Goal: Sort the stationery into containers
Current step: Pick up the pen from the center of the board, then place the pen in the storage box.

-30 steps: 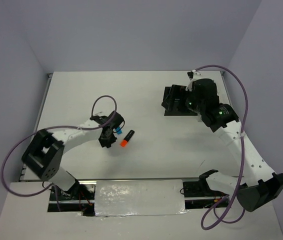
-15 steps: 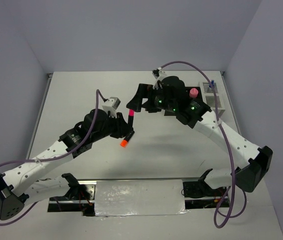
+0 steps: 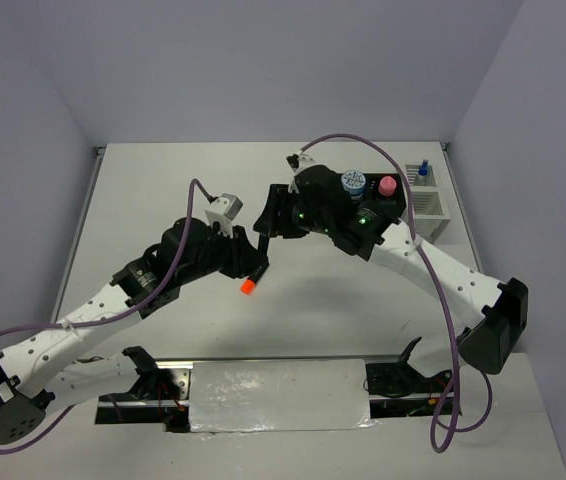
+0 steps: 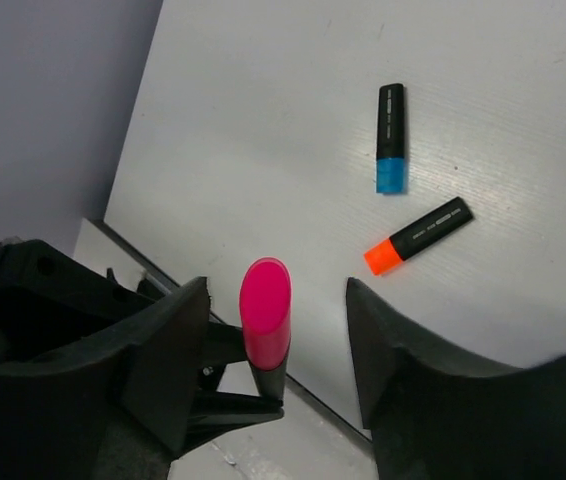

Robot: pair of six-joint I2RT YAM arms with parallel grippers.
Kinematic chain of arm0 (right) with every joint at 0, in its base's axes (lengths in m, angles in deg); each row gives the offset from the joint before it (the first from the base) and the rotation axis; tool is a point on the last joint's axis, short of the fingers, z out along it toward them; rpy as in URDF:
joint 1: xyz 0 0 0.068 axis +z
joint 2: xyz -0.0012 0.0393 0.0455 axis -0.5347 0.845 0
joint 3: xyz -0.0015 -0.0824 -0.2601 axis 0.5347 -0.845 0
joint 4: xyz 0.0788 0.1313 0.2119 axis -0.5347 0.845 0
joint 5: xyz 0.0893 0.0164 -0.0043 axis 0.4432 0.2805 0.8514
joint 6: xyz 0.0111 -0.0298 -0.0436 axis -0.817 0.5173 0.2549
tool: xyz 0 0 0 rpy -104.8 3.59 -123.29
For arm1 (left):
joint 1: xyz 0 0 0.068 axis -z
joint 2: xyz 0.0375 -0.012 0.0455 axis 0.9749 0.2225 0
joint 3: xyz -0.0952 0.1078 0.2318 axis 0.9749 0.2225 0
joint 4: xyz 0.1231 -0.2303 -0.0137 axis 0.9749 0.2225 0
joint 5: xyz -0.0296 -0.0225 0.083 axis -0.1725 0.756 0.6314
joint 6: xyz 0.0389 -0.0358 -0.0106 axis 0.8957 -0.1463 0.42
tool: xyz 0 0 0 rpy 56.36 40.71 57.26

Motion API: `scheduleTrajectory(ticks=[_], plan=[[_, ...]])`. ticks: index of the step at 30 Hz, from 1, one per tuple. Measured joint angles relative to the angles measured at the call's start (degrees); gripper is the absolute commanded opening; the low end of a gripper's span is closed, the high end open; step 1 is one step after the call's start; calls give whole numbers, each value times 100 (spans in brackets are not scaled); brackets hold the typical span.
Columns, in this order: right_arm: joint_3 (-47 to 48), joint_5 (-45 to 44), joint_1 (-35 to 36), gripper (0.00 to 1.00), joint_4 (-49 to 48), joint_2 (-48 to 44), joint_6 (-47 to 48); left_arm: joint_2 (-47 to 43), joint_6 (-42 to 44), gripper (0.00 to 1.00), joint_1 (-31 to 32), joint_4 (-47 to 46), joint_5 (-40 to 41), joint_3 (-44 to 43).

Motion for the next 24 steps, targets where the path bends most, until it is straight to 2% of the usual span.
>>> scheduleTrajectory(ticks=[2,5,6,7,8,11,14,19,24], plan=[[-72,4,13,35,-42,-2,-35,-22,46,5,0,-11,-31,0],[-203,118,20,9,-245,-2,-94,-42,68,15,0,17,-98,4],[-214,109,22,0,-275,-2,-68,-42,72,28,-7,33,-118,7],[-219,129,22,0,-297,-2,-48,-48,72,46,-11,33,-118,9],[-219,144,9,0,-308,-2,-37,-57,74,99,-13,31,-111,9],[-229,79,-107,0,-317,-4,127,-76,66,99,-4,46,-48,0],[-424,-511,-603,0,-299,-195,372,-59,42,99,13,369,210,-199],[-837,-2253,-2343,0,-157,-820,734,127,-107,99,11,1062,796,-671],[-826,-3718,-3799,0,-74,-833,968,15,-249,99,11,1478,890,-461]])
